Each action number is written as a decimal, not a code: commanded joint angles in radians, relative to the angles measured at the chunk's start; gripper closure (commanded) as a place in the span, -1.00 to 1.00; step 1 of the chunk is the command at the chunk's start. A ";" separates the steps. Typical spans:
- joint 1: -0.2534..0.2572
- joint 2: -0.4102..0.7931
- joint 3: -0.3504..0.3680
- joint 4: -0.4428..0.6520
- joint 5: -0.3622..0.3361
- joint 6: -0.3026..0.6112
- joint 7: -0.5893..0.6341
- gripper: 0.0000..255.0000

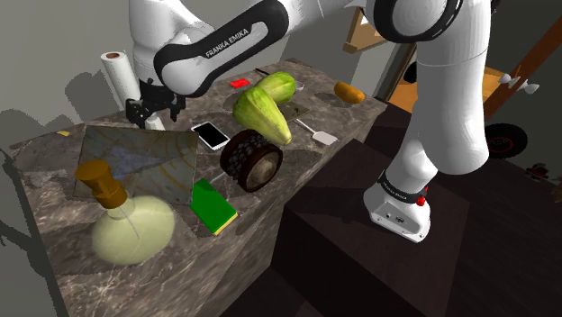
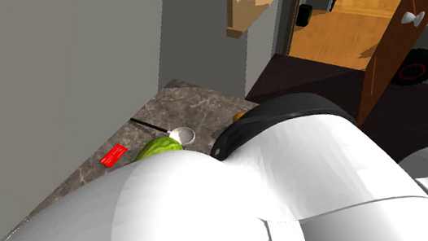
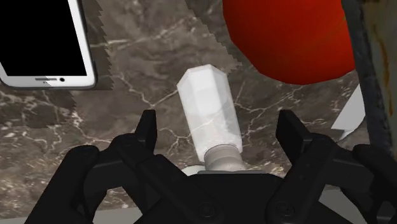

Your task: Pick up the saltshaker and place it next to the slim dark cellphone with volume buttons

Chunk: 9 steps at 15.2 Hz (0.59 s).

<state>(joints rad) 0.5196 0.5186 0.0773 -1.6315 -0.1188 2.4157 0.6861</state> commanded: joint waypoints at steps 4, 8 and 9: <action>-0.002 -0.051 0.004 -0.013 0.006 -0.038 -0.003 -1.00; -0.003 -0.094 0.008 -0.019 0.011 -0.075 -0.006 -1.00; -0.003 -0.094 0.008 -0.019 0.011 -0.075 -0.006 -1.00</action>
<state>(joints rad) 0.5156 0.4266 0.0847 -1.6509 -0.1080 2.3441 0.6791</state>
